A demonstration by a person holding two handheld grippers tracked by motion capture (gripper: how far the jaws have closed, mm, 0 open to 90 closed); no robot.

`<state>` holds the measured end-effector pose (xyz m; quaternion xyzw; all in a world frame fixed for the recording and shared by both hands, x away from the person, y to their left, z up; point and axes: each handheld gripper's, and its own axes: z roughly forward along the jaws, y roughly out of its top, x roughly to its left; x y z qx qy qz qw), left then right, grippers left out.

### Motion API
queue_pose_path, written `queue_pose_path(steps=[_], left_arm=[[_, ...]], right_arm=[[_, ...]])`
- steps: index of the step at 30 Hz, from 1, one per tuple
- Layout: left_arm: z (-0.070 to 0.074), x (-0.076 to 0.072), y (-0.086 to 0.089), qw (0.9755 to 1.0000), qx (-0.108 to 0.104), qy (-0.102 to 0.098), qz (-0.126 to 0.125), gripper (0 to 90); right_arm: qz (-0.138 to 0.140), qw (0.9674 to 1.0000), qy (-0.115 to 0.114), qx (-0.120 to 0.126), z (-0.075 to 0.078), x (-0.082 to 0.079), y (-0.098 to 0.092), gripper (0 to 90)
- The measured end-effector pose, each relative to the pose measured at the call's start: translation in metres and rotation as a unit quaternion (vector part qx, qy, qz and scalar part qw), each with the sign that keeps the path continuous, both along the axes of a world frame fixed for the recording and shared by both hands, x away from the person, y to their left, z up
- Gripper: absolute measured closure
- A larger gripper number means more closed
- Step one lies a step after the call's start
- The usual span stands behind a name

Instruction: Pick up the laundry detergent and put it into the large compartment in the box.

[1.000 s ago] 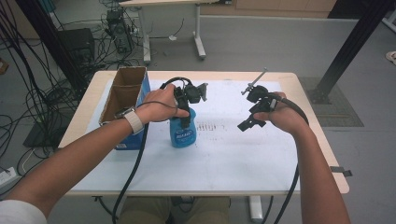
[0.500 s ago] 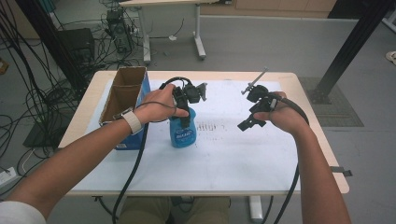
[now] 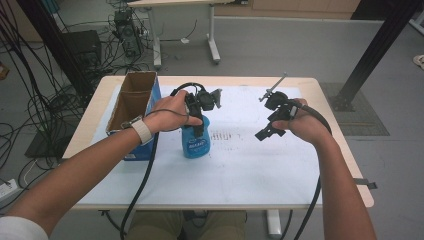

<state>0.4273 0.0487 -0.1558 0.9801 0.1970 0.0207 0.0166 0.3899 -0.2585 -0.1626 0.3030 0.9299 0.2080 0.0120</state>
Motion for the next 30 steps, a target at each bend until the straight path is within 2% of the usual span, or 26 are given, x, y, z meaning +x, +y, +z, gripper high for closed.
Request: queue_pose_path(steps=[30], left_arm=[[-0.0002,-0.0006,0.0008,1.0,-0.002,-0.002,0.002,38.0]], right_arm=[[-0.003,1.0,-0.002,-0.001,0.0019,-0.0005,-0.0004,9.8]])
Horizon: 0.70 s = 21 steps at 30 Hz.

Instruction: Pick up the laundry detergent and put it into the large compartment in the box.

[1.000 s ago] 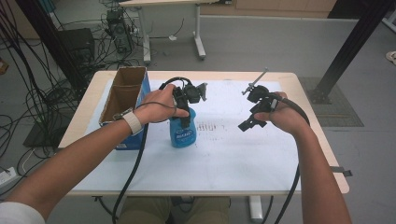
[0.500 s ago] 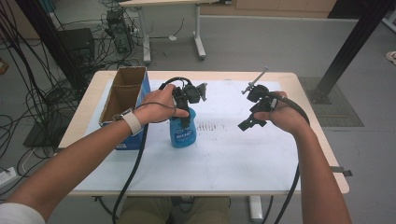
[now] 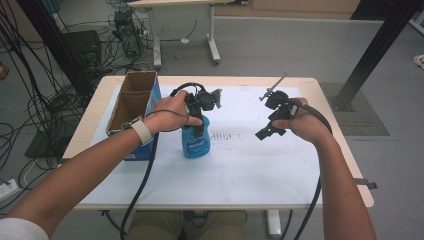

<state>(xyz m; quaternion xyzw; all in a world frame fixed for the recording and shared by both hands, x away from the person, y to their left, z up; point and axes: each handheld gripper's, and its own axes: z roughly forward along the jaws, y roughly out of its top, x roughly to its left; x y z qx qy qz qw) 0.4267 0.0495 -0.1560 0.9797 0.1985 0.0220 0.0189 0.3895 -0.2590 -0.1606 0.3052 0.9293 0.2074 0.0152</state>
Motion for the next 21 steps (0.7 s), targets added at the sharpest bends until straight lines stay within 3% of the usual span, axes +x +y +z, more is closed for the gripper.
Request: queue_pose_path(steps=[21], left_arm=[[0.0002,0.0007,-0.0006,1.0,0.001,0.002,0.002,37.9]], right_arm=[[0.0,1.0,0.0,0.0,-0.0005,0.0007,0.0008,9.8]])
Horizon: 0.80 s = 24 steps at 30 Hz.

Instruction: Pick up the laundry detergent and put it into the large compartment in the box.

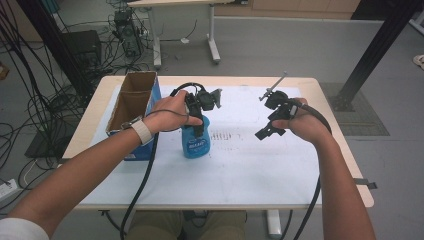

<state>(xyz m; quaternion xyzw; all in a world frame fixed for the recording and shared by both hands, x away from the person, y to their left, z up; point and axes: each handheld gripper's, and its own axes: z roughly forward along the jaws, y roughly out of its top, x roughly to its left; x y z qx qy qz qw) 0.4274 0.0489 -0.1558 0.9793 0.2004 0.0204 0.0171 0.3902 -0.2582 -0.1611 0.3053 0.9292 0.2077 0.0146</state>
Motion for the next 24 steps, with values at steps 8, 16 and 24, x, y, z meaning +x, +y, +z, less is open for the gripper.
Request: queue_pose_path(steps=[8,16,24], left_arm=[[-0.0002,-0.0007,0.0005,1.0,-0.001,-0.002,-0.002,37.9],[0.0,0.0,-0.0002,1.0,0.0,0.0,0.0,37.9],[-0.0001,-0.0004,-0.0001,1.0,0.0,-0.001,0.0,37.9]], right_arm=[[0.0,1.0,0.001,-0.001,0.0002,0.0003,0.0009,9.8],[-0.001,1.0,0.001,-0.001,0.0001,-0.0005,-0.0004,9.8],[-0.002,1.0,0.0,-0.001,0.0011,-0.0009,-0.0012,9.8]])
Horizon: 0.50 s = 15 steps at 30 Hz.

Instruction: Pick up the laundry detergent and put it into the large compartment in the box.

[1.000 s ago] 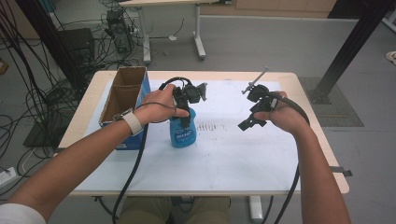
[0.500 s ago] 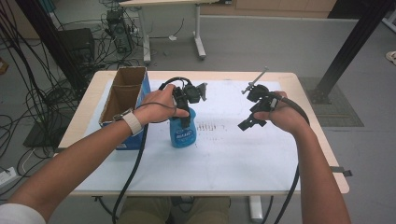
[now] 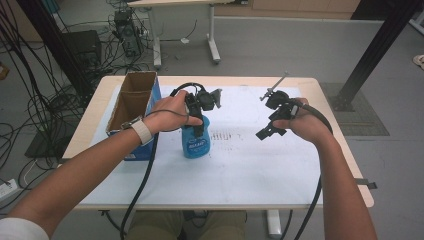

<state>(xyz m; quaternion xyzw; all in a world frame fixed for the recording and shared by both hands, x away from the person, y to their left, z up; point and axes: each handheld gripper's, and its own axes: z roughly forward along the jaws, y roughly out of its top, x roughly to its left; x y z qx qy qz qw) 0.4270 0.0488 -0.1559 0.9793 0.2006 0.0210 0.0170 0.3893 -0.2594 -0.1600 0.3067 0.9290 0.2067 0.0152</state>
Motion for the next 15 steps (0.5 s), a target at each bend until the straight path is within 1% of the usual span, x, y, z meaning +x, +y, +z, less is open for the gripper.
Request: queue_pose_path(steps=[15], left_arm=[[-0.0001,-0.0001,0.0005,1.0,-0.001,-0.001,-0.003,37.9]], right_arm=[[-0.001,1.0,0.002,0.0,-0.0019,0.0011,-0.0006,9.8]])
